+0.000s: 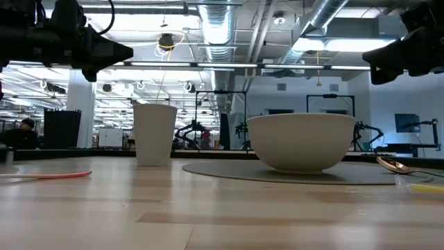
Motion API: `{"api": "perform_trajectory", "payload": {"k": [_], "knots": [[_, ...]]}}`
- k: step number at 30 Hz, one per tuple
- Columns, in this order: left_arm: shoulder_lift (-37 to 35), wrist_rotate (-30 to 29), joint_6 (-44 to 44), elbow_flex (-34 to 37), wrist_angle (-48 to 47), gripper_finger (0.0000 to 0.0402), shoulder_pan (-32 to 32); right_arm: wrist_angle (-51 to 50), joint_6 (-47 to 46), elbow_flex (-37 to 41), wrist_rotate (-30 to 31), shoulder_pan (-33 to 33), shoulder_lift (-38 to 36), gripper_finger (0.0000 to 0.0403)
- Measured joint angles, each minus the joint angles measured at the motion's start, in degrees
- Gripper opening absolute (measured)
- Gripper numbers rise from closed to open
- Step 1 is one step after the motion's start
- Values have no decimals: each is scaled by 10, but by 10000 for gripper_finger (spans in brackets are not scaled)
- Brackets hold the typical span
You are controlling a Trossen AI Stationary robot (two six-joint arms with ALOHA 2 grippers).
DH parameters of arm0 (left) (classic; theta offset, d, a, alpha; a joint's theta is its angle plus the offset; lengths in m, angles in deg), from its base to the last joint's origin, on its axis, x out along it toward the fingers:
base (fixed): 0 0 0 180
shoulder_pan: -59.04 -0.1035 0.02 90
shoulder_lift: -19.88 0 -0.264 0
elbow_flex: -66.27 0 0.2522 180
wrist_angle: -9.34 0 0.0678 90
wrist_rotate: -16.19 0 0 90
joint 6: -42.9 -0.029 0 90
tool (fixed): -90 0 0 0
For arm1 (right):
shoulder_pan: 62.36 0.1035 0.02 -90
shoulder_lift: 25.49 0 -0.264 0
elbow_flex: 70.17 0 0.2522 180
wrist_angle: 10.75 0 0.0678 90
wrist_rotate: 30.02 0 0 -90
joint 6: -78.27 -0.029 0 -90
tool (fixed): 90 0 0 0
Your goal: Pick & Place Utensil
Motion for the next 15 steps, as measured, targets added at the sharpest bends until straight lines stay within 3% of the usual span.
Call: {"api": "perform_trajectory", "payload": {"k": [15], "knots": [[0,0,-32,0,5,41,0,0,0,0,0,0,0,0]]}}
